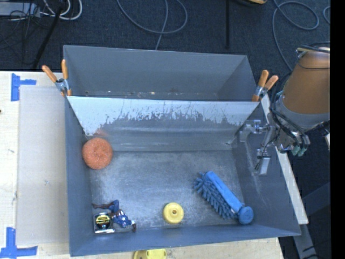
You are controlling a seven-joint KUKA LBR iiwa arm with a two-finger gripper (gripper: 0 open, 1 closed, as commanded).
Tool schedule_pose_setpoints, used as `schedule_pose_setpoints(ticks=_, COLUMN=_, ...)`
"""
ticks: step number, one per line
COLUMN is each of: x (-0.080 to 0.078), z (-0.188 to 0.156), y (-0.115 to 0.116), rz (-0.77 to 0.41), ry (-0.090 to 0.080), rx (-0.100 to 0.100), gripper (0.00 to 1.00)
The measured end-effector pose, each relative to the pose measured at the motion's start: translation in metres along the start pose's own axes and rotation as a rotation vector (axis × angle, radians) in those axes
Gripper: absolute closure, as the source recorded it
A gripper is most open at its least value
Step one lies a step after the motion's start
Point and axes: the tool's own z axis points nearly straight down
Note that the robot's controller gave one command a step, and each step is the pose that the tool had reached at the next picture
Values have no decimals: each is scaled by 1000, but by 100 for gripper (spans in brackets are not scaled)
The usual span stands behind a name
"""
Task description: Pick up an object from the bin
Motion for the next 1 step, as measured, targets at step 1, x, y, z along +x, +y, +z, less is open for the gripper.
schedule_pose_setpoints(ticks=1, x=-1, z=-5, y=0, rz=-3, ry=-8, rx=2, gripper=0)
